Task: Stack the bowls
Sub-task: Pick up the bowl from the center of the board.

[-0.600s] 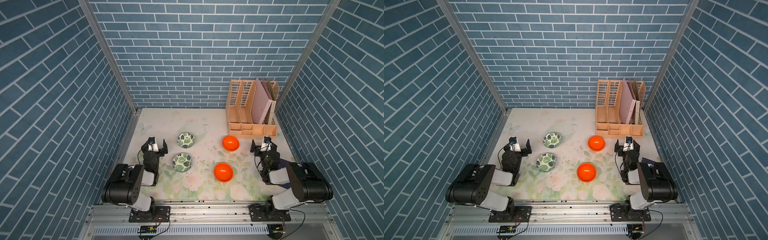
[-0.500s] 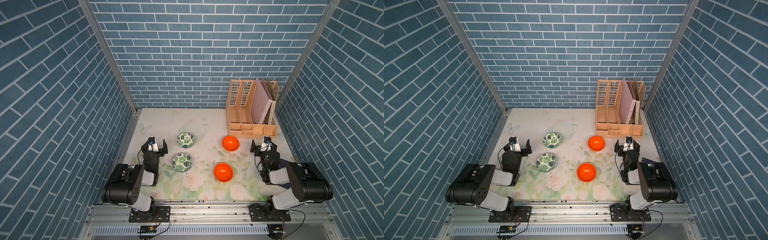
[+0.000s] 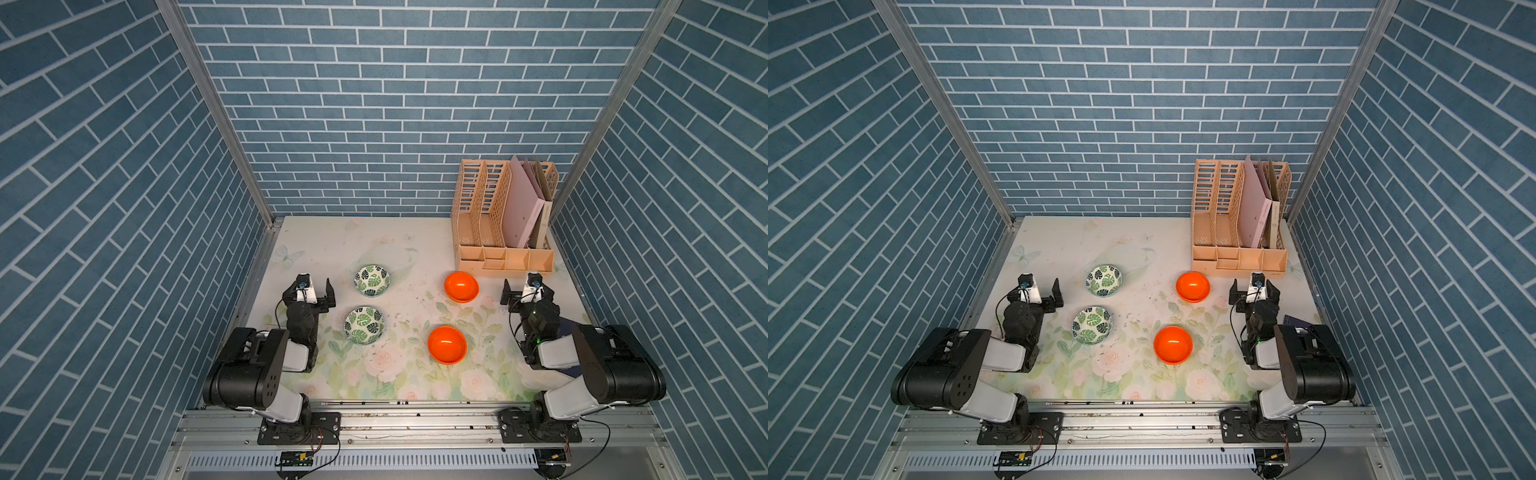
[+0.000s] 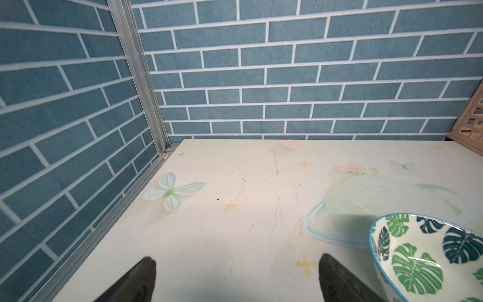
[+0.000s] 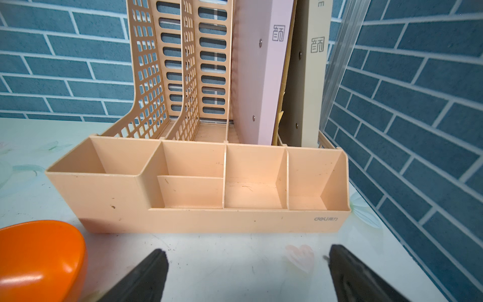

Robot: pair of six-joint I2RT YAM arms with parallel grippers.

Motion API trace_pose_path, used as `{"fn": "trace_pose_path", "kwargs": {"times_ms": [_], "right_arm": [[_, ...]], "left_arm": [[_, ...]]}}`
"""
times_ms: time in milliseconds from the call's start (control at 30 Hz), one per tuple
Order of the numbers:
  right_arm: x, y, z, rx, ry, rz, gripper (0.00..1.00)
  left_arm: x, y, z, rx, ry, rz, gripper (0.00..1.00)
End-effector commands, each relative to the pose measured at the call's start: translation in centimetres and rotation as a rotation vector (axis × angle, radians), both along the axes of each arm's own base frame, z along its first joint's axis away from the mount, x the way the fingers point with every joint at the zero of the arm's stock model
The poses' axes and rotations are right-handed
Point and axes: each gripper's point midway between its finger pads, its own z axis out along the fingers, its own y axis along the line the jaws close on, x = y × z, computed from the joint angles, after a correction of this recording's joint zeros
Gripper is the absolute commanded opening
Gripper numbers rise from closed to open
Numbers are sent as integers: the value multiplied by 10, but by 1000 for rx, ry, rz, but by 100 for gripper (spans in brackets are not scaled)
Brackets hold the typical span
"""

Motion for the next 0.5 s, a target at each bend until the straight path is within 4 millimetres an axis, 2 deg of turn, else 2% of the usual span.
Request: {"fn": "trace_pose_path", "kwargs": {"times_ms": [0, 167, 267, 300, 367, 467], "right_arm": [[4, 1, 3, 3, -6, 7, 100], [10, 7, 3, -3, 23, 51, 100], [19, 4, 17, -8, 57, 30, 100], [20, 7, 23, -18, 61, 37, 100], [21, 20, 37, -61, 62, 57, 100], [25, 49, 67, -147, 54, 100, 100]], "left_arm": [[4, 3, 6, -8, -20, 13, 99], [9, 3, 8, -23, -14, -16, 100], [39, -1, 10, -9, 138, -36, 100], [54, 0, 23, -9, 168, -26, 100], [67, -12, 45, -1, 191, -79, 100], [71, -36, 101, 31, 136, -104, 100]]}}
